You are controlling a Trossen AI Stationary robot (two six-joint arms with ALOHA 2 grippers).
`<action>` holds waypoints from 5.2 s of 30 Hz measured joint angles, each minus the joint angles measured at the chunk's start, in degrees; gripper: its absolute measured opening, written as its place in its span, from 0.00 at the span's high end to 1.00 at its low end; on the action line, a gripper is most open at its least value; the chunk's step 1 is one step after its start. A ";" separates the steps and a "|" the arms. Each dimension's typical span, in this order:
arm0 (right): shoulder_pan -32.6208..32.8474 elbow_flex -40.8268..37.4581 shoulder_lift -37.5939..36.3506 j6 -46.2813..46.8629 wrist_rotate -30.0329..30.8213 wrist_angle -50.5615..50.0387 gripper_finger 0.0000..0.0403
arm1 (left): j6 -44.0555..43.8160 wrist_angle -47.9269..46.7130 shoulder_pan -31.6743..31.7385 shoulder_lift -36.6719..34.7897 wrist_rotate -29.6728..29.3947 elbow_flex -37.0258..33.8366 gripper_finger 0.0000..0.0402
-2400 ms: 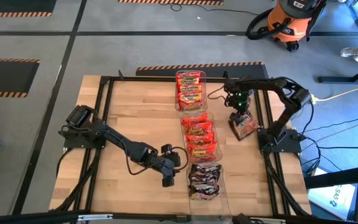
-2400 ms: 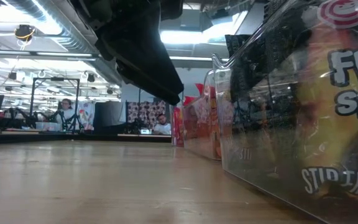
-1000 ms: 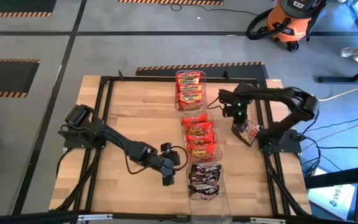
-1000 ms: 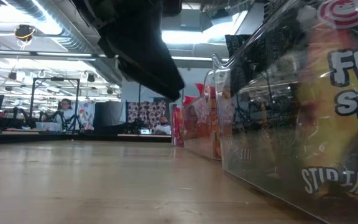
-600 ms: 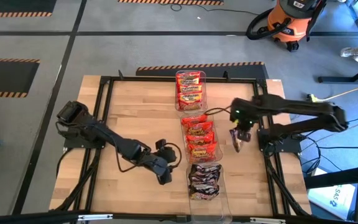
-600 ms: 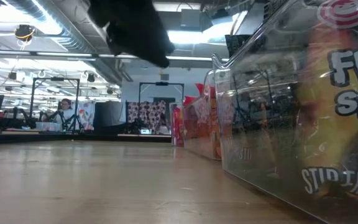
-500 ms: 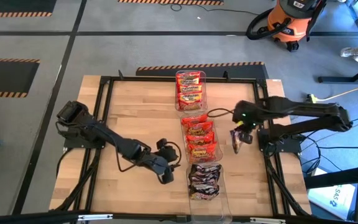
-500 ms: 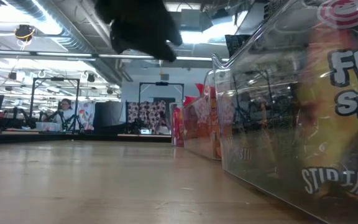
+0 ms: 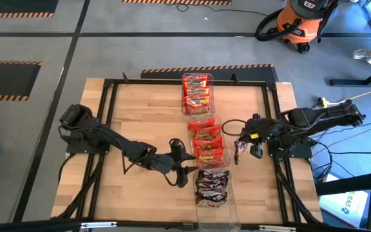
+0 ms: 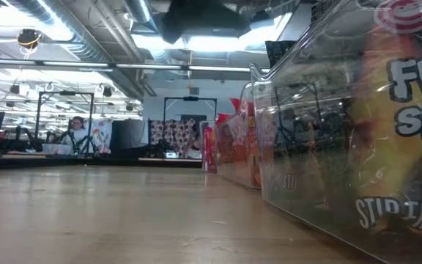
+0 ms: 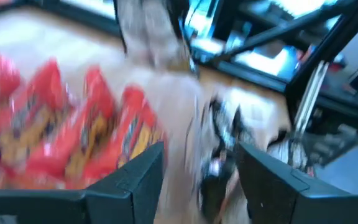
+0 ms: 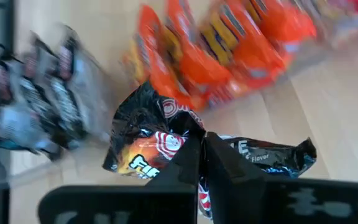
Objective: Sort Maruchan noodles
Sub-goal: Put the orange noodle pack into the middle transparent bin
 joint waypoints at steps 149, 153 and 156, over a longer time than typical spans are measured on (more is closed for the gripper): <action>38.48 30.61 44.00 22.35 5.60 23.98 0.72 | -13.20 -25.36 -23.83 9.93 -8.25 18.97 0.64; 39.86 34.89 49.81 25.26 7.13 18.33 0.71 | -14.41 -24.44 -24.98 10.32 -8.78 18.93 0.64; 39.83 35.34 52.26 27.03 7.75 16.20 0.71 | -14.48 -23.80 -25.48 10.33 -9.49 18.93 0.64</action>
